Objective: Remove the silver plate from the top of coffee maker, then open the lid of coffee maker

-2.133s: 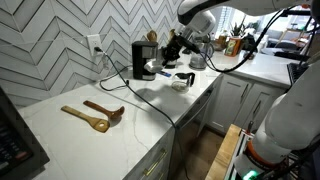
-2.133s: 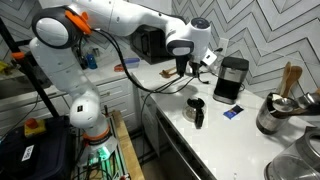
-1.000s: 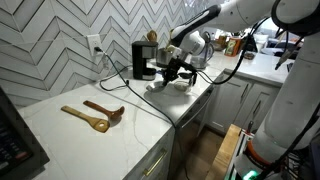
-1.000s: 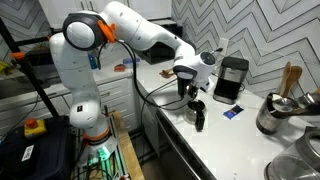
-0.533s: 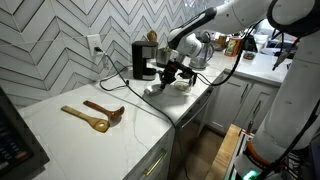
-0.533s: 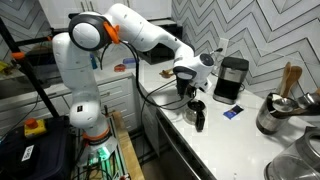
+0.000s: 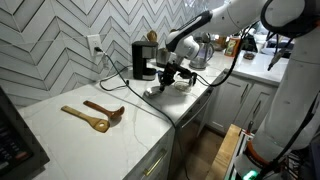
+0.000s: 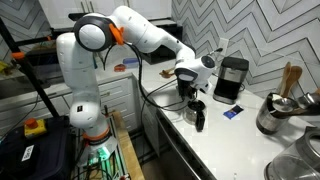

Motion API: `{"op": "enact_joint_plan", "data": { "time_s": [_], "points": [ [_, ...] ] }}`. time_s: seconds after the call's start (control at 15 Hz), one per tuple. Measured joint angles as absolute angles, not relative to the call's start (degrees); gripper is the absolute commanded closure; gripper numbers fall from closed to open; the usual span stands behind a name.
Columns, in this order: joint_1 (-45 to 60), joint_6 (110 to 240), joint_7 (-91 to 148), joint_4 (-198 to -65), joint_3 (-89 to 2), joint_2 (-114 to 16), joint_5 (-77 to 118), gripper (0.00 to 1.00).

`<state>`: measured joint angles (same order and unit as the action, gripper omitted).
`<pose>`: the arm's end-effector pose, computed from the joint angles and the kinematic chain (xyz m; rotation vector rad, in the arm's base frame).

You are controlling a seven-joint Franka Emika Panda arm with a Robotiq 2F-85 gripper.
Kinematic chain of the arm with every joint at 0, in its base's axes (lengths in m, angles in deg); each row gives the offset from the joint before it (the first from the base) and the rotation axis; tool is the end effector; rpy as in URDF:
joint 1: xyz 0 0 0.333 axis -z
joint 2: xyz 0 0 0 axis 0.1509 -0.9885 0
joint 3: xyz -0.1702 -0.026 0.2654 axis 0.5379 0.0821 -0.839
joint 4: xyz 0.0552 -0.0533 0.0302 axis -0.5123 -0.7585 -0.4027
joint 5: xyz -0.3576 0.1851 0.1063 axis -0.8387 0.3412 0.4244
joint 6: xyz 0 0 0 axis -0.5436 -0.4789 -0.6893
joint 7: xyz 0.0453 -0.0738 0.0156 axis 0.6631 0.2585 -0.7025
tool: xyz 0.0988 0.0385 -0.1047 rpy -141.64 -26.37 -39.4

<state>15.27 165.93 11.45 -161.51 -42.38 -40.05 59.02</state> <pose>0.5694 -0.0792 0.2943 -2.6120 0.4981 -0.0570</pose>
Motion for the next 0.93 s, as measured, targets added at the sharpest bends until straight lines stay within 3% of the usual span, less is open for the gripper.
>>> {"op": "enact_joint_plan", "data": {
  "time_s": [0.27,0.8,0.93],
  "points": [
    [15.3,165.9,11.4,-160.9,-42.6,-40.4,58.6,0.96],
    [15.3,165.9,11.3,-160.5,-42.7,-40.8,58.5,0.99],
    [15.3,165.9,11.1,-160.5,-42.7,-40.8,58.5,0.89]
  ]
}}
